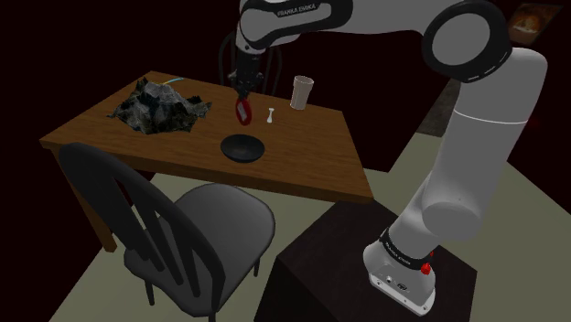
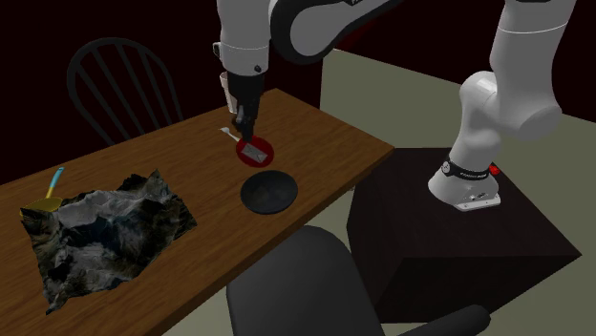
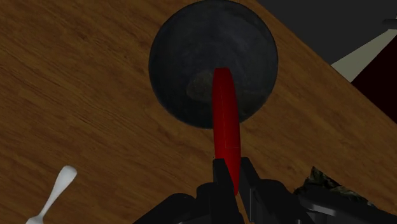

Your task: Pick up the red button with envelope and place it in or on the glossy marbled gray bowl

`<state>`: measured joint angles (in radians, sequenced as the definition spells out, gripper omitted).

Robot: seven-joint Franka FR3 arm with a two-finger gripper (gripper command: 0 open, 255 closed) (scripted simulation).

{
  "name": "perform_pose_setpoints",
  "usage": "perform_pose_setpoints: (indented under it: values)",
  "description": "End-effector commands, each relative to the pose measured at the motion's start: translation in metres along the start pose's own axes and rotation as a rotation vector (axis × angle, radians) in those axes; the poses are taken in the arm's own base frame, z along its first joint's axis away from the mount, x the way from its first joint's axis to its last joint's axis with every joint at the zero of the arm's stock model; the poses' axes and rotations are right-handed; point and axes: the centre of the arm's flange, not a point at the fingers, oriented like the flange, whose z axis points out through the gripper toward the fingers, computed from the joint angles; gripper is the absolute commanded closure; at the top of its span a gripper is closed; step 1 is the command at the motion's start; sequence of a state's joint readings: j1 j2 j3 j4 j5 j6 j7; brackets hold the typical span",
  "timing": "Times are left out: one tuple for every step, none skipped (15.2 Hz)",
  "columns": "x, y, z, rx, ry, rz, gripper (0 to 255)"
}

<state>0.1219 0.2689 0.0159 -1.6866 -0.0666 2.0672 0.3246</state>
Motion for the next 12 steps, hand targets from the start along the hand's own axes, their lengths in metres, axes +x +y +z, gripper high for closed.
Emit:
perform_pose_setpoints:
  values:
    - [-0.001, -0.002, 0.01, 0.0, 0.001, 0.0, 255]
    - [-0.001, -0.002, 0.015, 0.0, 0.001, 0.0, 255]
    - [-0.002, -0.002, 0.021, 0.0, 0.001, 0.0, 255]
    - [-0.003, -0.002, 0.026, 0.0, 0.001, 0.0, 255]
    - [-0.003, -0.002, 0.031, 0.0, 0.001, 0.0, 255]
    - [-0.004, -0.002, 0.036, 0.0, 0.001, 0.0, 255]
    - [-0.005, -0.002, 0.042, 0.0, 0.001, 0.0, 255]
    - [-0.005, -0.002, 0.047, 0.0, 0.001, 0.0, 255]
    - [-0.006, -0.002, 0.052, 0.0, 0.001, 0.0, 255]
    - [-0.007, -0.002, 0.057, 0.0, 0.001, 0.0, 255]
    - [-0.007, -0.003, 0.062, 0.0, 0.001, 0.0, 255]
    - [-0.008, -0.003, 0.068, 0.0, 0.001, 0.0, 255]
